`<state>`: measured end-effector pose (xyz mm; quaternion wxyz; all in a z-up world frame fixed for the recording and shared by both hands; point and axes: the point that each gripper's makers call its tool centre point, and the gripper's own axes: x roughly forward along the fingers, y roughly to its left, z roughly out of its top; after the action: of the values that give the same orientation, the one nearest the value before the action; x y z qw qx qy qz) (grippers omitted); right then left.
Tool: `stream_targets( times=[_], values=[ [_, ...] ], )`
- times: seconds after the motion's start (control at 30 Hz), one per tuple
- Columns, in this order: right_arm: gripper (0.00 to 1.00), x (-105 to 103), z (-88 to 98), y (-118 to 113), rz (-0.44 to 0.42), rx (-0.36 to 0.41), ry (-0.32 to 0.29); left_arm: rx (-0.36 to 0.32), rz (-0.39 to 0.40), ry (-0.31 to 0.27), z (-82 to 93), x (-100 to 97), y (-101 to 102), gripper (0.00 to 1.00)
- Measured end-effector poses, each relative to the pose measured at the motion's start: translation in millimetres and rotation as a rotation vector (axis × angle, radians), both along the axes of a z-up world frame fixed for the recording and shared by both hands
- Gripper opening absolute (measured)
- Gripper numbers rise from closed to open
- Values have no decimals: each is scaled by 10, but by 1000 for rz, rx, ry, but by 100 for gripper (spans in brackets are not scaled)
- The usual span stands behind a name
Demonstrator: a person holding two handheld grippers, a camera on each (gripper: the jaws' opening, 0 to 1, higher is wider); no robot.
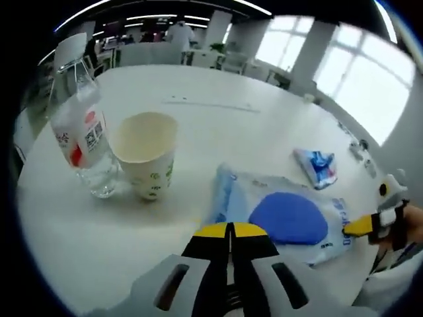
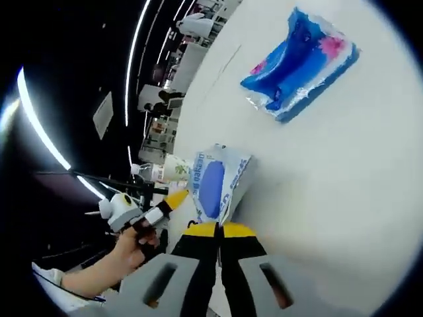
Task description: Arrange the tabletop items into an orderly group along one side of the table until the central work area is clear of visible clutter.
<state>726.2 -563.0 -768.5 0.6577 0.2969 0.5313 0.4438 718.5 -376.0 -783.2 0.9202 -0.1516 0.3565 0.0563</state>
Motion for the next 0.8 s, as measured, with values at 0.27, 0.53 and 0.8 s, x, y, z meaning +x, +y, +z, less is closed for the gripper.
stream_targets(
  times=[0.27, 0.53, 0.8],
  values=[
    [0, 0, -33, -94, 11, -9, 7, 2, 18, 27, -104, -24, 32, 34],
    [0, -1, -22, -113, 10, -8, 8, -38, -39, 98, -219, -100, -243, 11],
    [0, 48, -7, -109, 7, -29, -42, 24, -113, 80, -27, -131, -326, 0]
  ],
)
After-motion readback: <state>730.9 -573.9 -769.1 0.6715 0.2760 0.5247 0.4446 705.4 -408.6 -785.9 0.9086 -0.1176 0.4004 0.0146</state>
